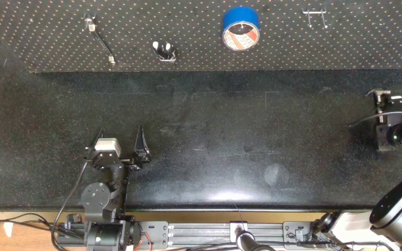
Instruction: Place Tools Onto Pegboard
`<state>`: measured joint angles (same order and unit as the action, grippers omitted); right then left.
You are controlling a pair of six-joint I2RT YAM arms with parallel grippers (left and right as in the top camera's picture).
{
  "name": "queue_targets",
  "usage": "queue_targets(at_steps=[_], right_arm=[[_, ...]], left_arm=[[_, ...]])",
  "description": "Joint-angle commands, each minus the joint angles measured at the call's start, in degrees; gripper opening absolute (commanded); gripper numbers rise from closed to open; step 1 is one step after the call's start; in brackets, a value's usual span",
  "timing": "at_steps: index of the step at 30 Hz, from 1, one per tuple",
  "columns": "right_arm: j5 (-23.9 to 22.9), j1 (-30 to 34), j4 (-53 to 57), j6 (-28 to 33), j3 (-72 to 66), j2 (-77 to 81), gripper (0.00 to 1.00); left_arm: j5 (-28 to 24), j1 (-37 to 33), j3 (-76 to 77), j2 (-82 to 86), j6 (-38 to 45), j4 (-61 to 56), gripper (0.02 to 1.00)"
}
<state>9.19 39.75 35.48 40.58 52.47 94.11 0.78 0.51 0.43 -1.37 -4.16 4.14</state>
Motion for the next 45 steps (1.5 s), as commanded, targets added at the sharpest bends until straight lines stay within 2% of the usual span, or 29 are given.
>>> queue_targets(at_steps=[1, 2, 3, 9, 12, 14, 15, 16, 19, 21, 25, 31, 44, 45], right_arm=[[0.94, -0.74, -0.15, 0.68, 0.07, 1.11, 0.222], [0.94, -0.72, -0.02, 0.68, 0.07, 1.36, 0.213], [0.96, -0.74, 0.0, 0.66, 0.07, 1.64, 0.082], [0.96, -0.7, 0.24, -1.2, 0.07, -0.02, 0.075], [1.07, -0.44, 0.02, -11.47, 0.07, -10.01, 0.073], [8.04, -0.59, 0.09, -15.13, 0.07, -17.84, 0.077], [12.94, -1.49, 0.02, -15.65, 0.07, -22.62, 0.073], [14.53, -2.62, -0.28, -17.11, 0.07, -25.31, 0.073], [14.62, -11.89, -6.14, -27.28, 0.07, -33.42, 0.073], [14.64, -18.49, -11.96, -30.88, 0.07, -35.34, 0.073], [14.64, -26.23, -16.61, -31.15, 0.07, -35.1, 0.073], [14.38, -31.67, -16.79, -31.06, 0.07, -29.86, 0.073], [13.81, -32.09, -17.79, -30.93, 0.07, -20.46, 0.077], [13.81, -32.09, -17.77, -30.91, 0.04, -20.33, 0.152]], left_arm=[[-0.42, -0.13, -0.11, 0.59, -0.09, 0.39, 0.996], [-0.42, -0.13, -0.11, 0.59, -0.09, 0.39, 0.996], [-0.42, -0.13, -0.11, 0.59, -0.09, 0.39, 0.996], [-0.42, -0.13, -0.11, 0.59, -0.07, 0.39, 0.996], [-0.42, -0.13, -0.11, 0.59, -0.07, 0.39, 0.996], [-0.42, -0.13, -0.11, 0.59, -0.09, 0.39, 0.996], [-0.42, -0.13, -0.11, 0.59, -0.09, 0.39, 0.996], [-0.42, -0.13, -0.11, 0.59, -0.07, 0.39, 0.996], [-0.42, -0.13, -0.11, 0.59, -0.09, 0.39, 0.993], [-0.42, -0.13, -0.11, 0.59, -0.09, 0.39, 0.996], [-0.42, -0.13, -0.11, 0.59, -0.09, 0.39, 0.996], [-0.42, -0.13, -0.11, 0.59, -0.07, 0.39, 0.998], [-0.42, -0.13, -0.11, 0.59, -0.09, 0.39, 0.996], [-0.42, -0.13, -0.11, 0.59, -0.09, 0.39, 0.996]])
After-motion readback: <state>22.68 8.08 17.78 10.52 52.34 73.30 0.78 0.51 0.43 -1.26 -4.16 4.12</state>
